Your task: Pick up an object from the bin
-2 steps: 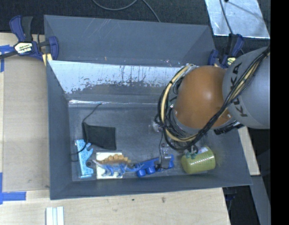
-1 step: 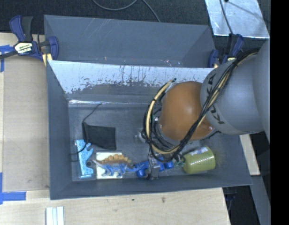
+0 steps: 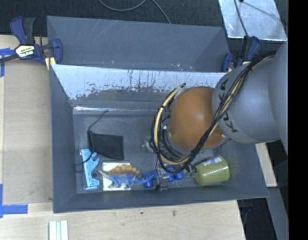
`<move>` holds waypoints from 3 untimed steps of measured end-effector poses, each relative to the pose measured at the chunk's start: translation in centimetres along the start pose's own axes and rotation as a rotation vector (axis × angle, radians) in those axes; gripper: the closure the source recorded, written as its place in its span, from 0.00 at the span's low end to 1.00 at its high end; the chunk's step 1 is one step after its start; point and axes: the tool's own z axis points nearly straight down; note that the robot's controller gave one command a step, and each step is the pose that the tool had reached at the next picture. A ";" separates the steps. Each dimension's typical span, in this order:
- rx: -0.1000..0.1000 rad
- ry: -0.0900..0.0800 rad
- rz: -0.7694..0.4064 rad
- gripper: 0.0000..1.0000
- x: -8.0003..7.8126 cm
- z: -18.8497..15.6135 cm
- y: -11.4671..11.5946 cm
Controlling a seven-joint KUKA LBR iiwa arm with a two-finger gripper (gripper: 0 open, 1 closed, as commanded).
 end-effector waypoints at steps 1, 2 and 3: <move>0.000 -0.002 -0.204 0.00 0.5 -0.9 -0.5; 0.002 -0.014 -0.178 0.00 0.3 2.0 -0.8; 0.002 -0.012 -0.205 1.00 -0.3 1.9 2.4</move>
Offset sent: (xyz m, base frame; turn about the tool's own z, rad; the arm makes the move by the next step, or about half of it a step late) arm -0.0066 -0.0080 -0.0225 -0.1793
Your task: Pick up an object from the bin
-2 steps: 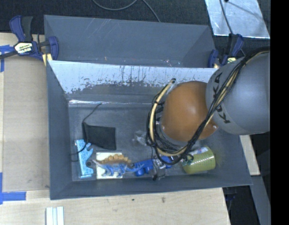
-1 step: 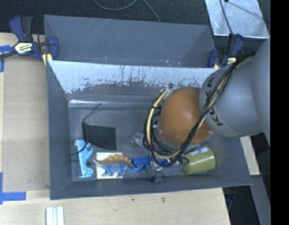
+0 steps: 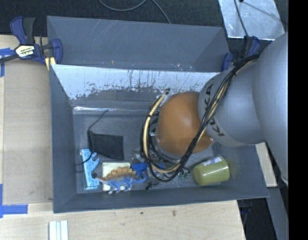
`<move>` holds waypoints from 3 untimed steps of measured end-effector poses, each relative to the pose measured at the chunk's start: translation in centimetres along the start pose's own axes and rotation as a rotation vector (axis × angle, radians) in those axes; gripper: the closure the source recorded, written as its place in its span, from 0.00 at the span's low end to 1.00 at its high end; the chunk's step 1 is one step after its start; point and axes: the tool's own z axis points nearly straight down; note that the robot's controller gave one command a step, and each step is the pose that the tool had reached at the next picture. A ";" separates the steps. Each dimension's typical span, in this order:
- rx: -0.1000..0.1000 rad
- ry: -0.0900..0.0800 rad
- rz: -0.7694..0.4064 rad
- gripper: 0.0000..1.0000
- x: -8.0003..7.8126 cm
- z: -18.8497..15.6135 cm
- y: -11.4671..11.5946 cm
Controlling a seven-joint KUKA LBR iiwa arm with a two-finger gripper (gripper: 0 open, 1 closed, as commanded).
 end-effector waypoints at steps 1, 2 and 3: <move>0.000 0.000 0.000 1.00 0.0 0.0 0.0; 0.000 -0.002 0.000 1.00 0.0 -0.2 0.0; -0.001 0.003 0.000 1.00 0.1 -1.0 0.0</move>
Offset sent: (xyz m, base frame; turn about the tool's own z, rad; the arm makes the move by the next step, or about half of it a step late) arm 0.0002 -0.0001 0.0116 0.0000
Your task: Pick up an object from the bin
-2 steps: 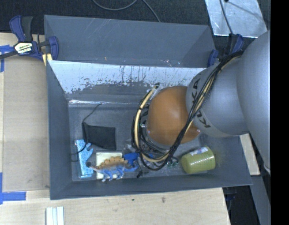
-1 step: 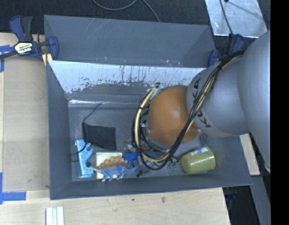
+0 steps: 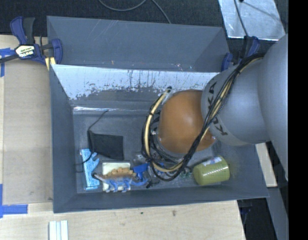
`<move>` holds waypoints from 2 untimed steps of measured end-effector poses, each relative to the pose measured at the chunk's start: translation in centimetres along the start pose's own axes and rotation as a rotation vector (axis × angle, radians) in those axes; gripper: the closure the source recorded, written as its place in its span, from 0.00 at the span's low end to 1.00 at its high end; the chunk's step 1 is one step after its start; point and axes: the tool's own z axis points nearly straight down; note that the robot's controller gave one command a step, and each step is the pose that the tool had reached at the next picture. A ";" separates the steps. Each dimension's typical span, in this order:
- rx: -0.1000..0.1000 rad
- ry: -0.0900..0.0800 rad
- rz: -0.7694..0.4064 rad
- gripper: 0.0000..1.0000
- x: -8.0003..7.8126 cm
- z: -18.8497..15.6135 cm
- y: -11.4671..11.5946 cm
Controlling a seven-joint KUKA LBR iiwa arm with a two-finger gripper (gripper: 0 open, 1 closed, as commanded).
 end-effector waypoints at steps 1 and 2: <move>0.000 0.001 0.000 1.00 0.0 -1.8 0.0; 0.000 0.001 -0.001 1.00 0.0 -3.3 0.0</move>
Offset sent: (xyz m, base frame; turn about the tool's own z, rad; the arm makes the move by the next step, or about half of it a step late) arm 0.0000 0.0000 0.0743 0.0000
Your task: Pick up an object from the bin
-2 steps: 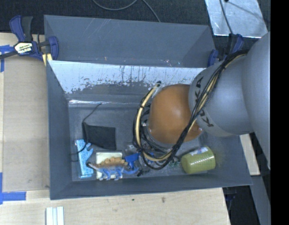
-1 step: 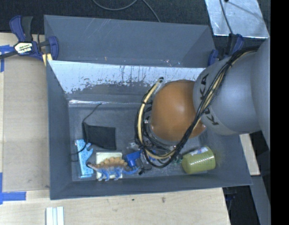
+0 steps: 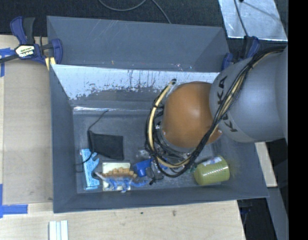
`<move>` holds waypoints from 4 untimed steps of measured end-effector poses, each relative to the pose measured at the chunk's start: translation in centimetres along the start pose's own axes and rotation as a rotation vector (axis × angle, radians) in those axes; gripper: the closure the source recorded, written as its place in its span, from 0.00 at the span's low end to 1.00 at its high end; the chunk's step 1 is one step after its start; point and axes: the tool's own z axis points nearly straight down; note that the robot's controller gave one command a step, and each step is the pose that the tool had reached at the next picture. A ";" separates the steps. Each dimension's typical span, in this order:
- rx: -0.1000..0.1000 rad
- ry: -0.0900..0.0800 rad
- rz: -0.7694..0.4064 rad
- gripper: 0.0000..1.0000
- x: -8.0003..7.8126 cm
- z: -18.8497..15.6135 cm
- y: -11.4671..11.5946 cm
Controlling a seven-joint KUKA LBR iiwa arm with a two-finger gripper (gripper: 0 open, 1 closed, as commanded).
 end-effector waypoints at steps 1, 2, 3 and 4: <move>0.000 -0.003 0.001 1.00 -0.1 -1.5 0.0; 0.000 -0.001 0.001 1.00 0.0 -2.7 0.0; 0.000 -0.003 0.001 1.00 -0.1 -4.2 0.0; 0.001 -0.006 0.001 1.00 -0.2 -5.1 0.0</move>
Offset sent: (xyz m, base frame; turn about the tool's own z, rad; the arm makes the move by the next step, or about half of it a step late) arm 0.0001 0.0000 0.0639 0.0000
